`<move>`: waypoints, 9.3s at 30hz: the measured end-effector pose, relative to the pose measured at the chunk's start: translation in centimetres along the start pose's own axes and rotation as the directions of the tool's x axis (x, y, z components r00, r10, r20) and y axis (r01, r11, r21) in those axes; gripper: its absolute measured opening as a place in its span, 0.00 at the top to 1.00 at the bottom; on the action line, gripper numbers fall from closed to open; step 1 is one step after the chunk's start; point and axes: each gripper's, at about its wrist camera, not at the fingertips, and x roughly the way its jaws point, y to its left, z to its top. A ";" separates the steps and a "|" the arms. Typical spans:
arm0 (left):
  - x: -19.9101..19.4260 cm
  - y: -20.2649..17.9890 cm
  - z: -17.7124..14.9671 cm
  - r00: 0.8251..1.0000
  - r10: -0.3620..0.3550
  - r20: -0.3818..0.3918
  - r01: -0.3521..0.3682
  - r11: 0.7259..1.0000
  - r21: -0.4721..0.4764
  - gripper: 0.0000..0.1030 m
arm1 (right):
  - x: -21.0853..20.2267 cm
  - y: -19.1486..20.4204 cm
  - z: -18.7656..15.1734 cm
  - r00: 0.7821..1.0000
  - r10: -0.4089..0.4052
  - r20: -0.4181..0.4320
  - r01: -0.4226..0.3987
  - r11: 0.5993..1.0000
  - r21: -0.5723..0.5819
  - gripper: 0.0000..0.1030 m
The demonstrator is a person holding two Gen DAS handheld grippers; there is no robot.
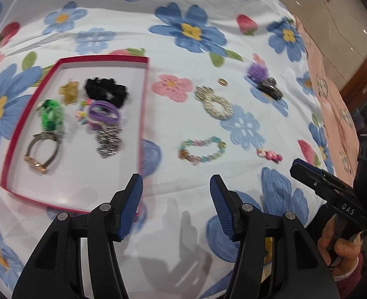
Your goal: Organize jewelry
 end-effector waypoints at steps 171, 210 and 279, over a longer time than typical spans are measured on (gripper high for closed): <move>2.2 15.7 0.0 0.988 0.141 -0.067 -0.151 0.973 -0.174 0.82 | 19.2 17.1 3.3 0.937 0.132 -0.323 -0.239 0.918 -0.317 0.77; -8.0 14.3 -5.7 0.960 0.259 0.105 -0.200 0.900 -0.388 0.19 | 8.7 13.3 2.7 0.939 0.343 -0.024 -0.344 0.938 -0.035 0.26; -7.5 10.8 -7.7 0.830 0.529 0.176 -0.493 0.844 -0.211 0.00 | 9.1 15.5 -2.1 0.995 0.085 -0.055 -0.098 0.947 -0.307 0.00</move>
